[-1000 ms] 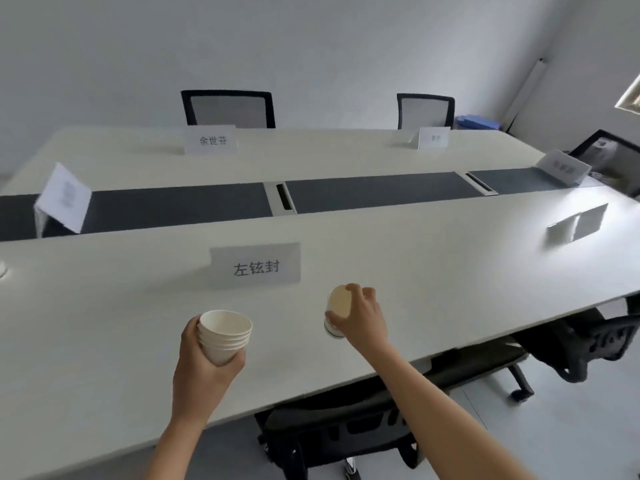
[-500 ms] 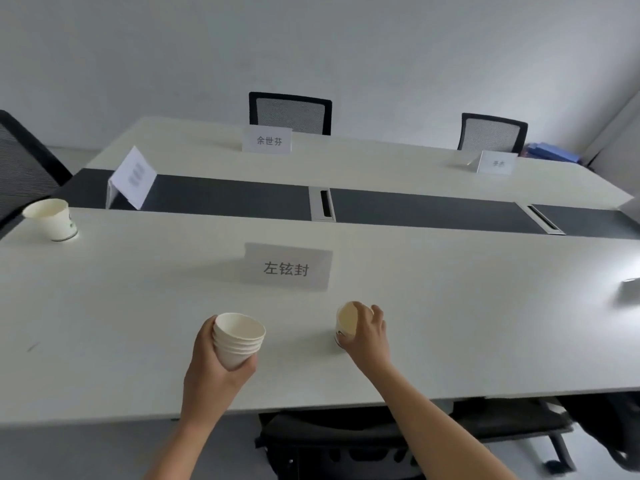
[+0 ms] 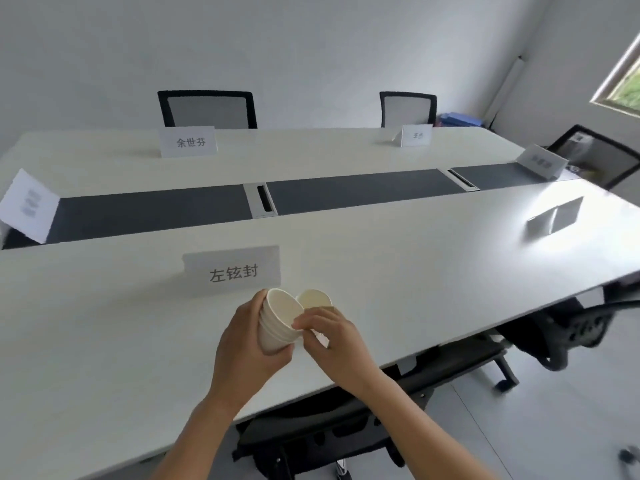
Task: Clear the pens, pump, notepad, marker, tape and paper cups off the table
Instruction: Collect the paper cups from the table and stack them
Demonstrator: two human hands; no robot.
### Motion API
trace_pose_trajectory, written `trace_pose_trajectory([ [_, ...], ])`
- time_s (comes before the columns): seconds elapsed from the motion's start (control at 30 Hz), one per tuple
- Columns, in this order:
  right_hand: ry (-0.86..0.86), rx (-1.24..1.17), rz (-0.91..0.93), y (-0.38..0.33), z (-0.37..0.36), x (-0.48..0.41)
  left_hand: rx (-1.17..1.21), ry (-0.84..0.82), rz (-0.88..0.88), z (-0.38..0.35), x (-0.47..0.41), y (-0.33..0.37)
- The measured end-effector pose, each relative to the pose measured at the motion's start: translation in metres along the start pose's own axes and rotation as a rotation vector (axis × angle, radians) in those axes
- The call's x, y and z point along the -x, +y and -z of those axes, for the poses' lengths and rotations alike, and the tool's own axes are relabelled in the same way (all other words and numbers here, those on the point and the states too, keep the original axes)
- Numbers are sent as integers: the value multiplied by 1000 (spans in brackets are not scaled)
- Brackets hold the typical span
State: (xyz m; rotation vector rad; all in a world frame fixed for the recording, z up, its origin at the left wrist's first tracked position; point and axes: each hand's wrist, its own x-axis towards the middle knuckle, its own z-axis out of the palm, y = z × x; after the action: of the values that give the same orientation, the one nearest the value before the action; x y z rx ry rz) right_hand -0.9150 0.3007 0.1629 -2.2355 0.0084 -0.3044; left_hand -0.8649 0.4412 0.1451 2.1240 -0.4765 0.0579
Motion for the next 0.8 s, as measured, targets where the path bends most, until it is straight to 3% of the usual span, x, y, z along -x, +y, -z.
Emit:
trace_pose_trajectory([
  [0.2, 183, 103, -66, 7, 38, 37, 7, -195, -193, -28, -10, 38],
  [0.4, 555, 118, -186, 6, 68, 100, 107, -368, -423, -64, 7, 86],
  [0.57, 735, 102, -302, 10, 91, 159, 112, -497, -604, -103, 38, 119],
  [0.8, 834, -18, -493, 41, 116, 234, 178, -728, -546, -167, 91, 151],
])
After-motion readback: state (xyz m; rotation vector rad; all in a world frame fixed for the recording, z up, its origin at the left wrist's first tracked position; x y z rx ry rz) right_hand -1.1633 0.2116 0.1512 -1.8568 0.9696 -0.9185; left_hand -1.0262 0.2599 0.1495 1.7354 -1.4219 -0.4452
